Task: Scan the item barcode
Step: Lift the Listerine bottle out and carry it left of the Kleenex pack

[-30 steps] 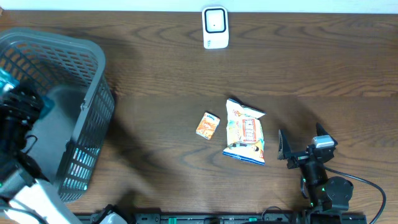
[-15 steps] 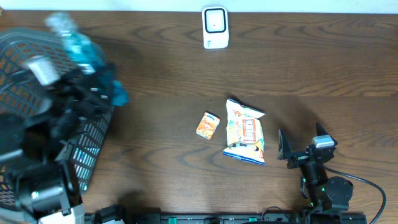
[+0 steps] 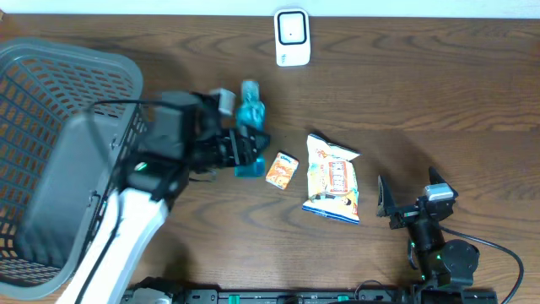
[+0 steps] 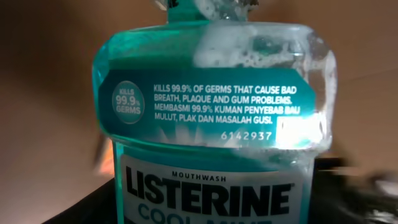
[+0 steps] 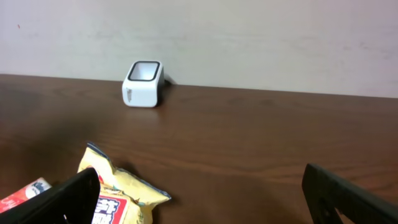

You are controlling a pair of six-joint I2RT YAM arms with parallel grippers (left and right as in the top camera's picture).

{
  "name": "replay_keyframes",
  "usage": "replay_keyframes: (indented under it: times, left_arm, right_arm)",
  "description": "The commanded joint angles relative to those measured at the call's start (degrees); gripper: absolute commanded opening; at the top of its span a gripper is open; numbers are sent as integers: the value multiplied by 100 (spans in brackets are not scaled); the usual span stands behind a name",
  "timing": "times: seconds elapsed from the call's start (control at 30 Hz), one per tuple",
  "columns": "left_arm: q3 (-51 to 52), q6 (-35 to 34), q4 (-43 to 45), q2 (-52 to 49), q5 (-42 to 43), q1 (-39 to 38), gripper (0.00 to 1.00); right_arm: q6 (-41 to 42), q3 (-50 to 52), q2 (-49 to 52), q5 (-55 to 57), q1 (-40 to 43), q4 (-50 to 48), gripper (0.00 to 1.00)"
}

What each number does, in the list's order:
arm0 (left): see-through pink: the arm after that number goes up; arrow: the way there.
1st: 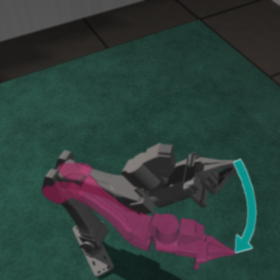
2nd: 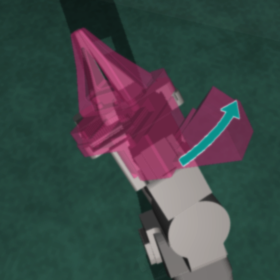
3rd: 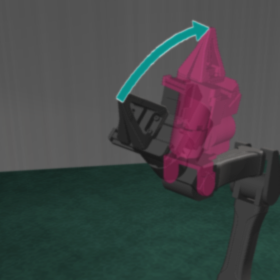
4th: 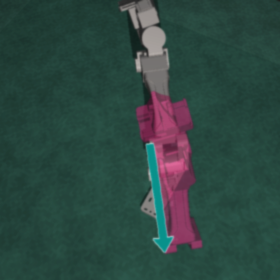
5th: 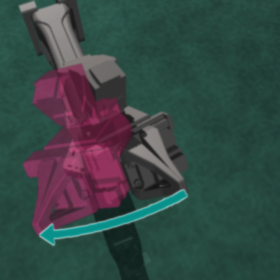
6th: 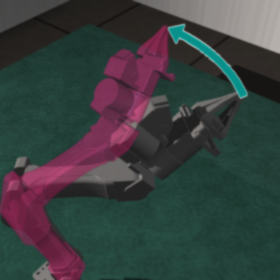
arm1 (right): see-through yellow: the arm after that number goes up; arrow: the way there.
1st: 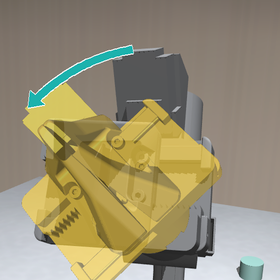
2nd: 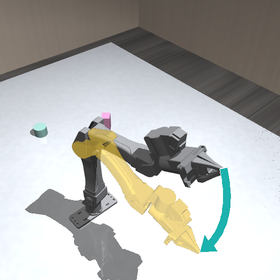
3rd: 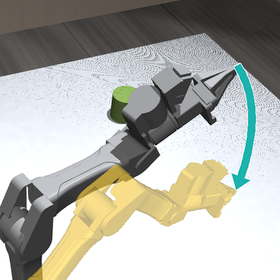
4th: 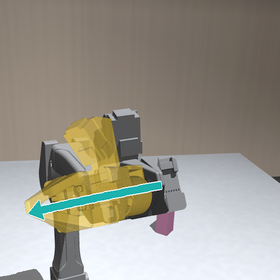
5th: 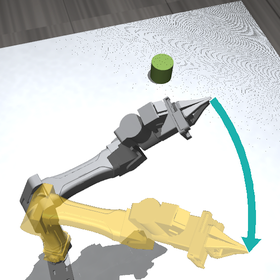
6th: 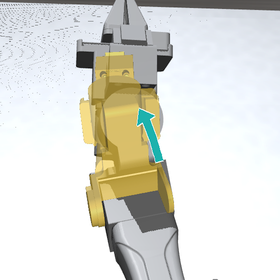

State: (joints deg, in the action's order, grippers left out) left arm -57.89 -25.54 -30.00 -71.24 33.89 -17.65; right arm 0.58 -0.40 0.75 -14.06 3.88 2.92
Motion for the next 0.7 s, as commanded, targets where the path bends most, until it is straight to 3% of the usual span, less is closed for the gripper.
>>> replay_keyframes:
  times: [0.0, 0.4, 0.67]
  left_arm:
    - [-190, 258, -214, -485, -1484, -299, 49]
    - [-190, 260, -42, -2076, -3797, -1008, 49]
    - [-190, 236, 328, -2793, -3825, -1202, 49]
  right_arm:
    - [-66, 9, 0, 44, -22, 28, 99]
    - [-66, 9, 0, 44, -22, 28, 99]
    - [-66, 9, 0, 46, -22, 28, 99]
